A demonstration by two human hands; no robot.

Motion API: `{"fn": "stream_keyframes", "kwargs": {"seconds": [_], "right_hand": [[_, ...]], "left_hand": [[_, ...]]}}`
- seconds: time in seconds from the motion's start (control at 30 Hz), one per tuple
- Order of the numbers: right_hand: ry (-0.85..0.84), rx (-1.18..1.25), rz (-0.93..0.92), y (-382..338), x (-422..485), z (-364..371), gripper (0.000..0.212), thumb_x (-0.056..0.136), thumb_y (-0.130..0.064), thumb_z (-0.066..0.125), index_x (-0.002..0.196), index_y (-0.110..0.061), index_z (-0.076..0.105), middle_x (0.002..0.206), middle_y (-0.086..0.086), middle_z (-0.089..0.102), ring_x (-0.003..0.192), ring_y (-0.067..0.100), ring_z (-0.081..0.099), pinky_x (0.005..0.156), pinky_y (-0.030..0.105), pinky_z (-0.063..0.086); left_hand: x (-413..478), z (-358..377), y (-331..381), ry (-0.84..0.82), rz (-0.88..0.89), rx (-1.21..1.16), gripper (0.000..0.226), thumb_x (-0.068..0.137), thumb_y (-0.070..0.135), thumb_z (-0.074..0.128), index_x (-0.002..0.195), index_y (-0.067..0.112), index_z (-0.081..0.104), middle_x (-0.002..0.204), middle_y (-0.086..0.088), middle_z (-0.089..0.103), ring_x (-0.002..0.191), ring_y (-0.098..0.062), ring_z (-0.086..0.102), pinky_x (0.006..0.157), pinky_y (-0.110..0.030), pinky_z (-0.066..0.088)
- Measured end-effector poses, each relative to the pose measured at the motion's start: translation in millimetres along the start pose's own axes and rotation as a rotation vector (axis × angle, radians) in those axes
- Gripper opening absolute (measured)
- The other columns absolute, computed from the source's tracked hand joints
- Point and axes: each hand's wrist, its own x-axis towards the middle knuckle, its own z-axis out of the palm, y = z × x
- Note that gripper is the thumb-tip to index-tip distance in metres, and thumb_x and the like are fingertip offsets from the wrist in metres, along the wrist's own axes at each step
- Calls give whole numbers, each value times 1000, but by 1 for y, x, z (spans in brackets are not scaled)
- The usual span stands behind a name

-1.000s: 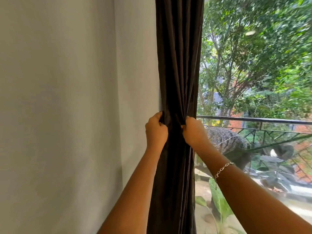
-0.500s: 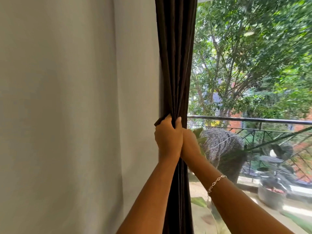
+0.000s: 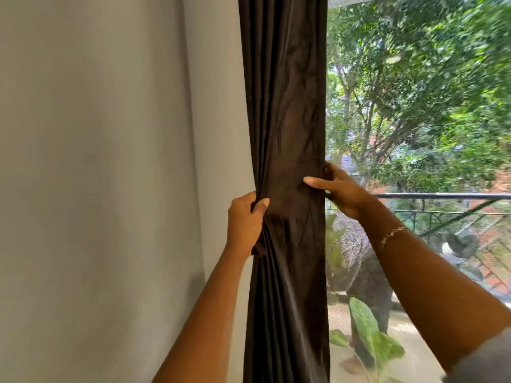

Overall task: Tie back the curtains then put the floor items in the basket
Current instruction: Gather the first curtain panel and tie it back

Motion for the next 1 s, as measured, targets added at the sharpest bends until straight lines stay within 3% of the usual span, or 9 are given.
{"fn": "stream_keyframes", "kwargs": {"seconds": [0.17,0.3,0.4,0.47,0.53,0.63,0.77,0.9,1.0], "right_hand": [[-167,222,82,16,11,15,29,78,-1,60,106,-10,62,93,0,74,85,15,71,68,24,57],[-116,172,78,20,12,23,27,76,8,63,97,-9,66,91,4,74,80,16,72,66,25,57],[-25,140,79,23,5,28,30,76,10,63,103,-1,63,99,11,69,78,18,71,68,27,59],[64,142,51,26,-2,35,31,75,7,66,106,1,62,102,14,68,74,16,71,66,25,58],[207,-85,-66,30,-12,45,33,77,0,68,110,-2,60,102,9,65,77,14,67,64,17,54],[416,-736,-273,42,-27,64,32,85,-6,58,117,-6,51,96,5,63,88,21,61,69,21,44],[341,-1129,-243,60,-43,92,39,95,-16,43,132,-11,31,102,13,61,86,33,63,70,41,52],[287,-1200,-232,72,-51,99,60,95,-22,45,147,-12,15,137,6,45,113,27,53,82,32,48],[301,-1186,-264,75,-60,98,55,94,-22,46,145,-13,24,134,6,47,114,28,51,82,31,48]], "left_hand": [[16,-17,-10,-123,-148,-130,13,91,8,54,99,6,64,61,5,56,36,4,45,35,-9,30],[22,-22,-11,-92,-94,-119,17,91,6,53,104,1,63,85,-3,65,53,-23,50,34,-12,36],[24,-20,-14,-37,-5,-31,14,91,5,53,97,2,65,86,-16,66,60,-33,46,53,-40,43],[26,-17,-19,7,58,76,21,91,6,53,71,10,58,68,-13,61,54,-15,51,57,-27,46],[23,-10,-21,74,119,176,38,91,4,52,55,15,45,55,1,49,49,-4,46,51,-8,36],[16,5,-20,108,170,271,22,92,2,48,74,-1,61,68,-10,61,57,-13,52,55,-10,41],[7,26,-13,149,237,318,26,93,4,43,108,-3,64,91,-20,69,81,-32,65,78,-38,53],[-3,34,-7,151,271,327,26,96,14,44,105,0,64,95,-16,70,87,-26,66,84,-36,53],[-12,36,1,89,223,296,43,92,41,46,88,2,64,76,-6,66,72,-20,63,65,-19,50]]}}
